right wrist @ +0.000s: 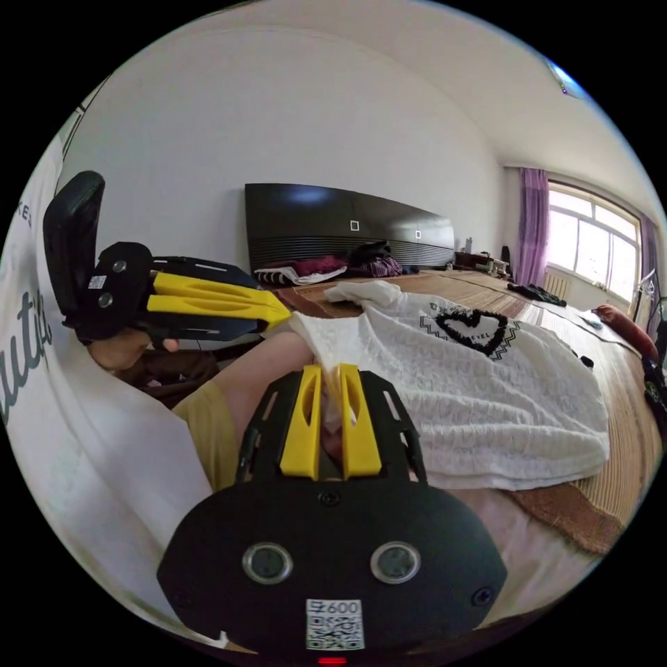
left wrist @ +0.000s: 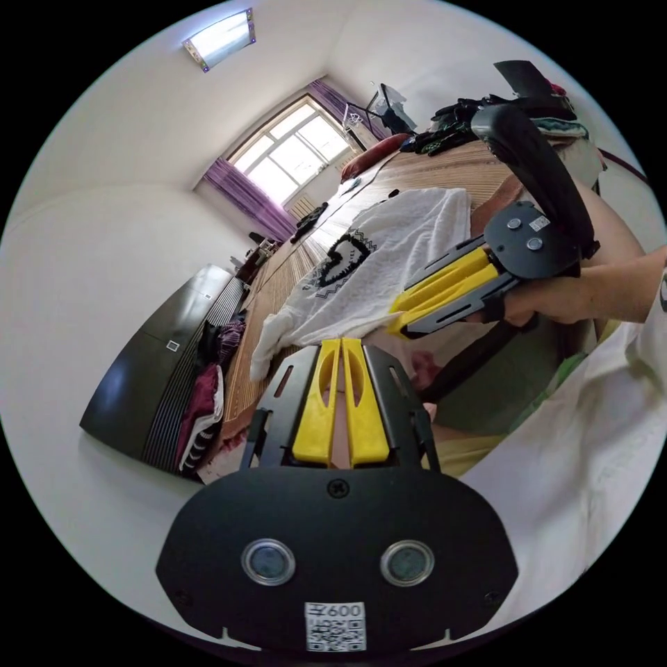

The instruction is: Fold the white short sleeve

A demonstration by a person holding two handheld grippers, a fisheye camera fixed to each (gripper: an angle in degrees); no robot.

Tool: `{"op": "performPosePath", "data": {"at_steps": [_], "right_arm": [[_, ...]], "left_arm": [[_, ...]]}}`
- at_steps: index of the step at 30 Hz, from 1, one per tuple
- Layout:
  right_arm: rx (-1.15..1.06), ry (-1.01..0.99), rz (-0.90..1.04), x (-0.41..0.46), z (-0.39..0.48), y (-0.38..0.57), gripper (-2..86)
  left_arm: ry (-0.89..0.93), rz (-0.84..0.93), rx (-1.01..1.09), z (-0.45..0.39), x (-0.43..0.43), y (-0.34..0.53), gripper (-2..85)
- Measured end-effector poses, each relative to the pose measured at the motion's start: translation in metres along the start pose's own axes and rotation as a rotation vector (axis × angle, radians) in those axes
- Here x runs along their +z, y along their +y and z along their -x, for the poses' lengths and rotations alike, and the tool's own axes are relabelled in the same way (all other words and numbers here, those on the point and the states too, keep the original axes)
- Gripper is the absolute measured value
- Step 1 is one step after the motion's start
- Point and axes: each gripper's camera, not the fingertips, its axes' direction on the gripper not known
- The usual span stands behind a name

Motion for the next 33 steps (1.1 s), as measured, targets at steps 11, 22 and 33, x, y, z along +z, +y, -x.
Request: {"op": "performPosePath", "data": {"at_steps": [11, 22, 33], "right_arm": [[-0.164, 0.038, -0.011, -0.013, 0.013, 0.006, 2.6], [-0.142, -0.025, -0.064, -0.018, 0.000, 0.018, -0.4], [-0.257, 0.070, 0.029, 0.012, 0.014, 0.034, -0.8]], "left_arm": [[0.037, 0.035, -0.043, -0.014, -0.002, -0.010, 1.1], [0.107, 0.047, -0.149, -0.028, -0.003, -0.017, 1.1], [0.098, 0.050, -0.162, -0.060, -0.009, -0.030, 1.1]]}}
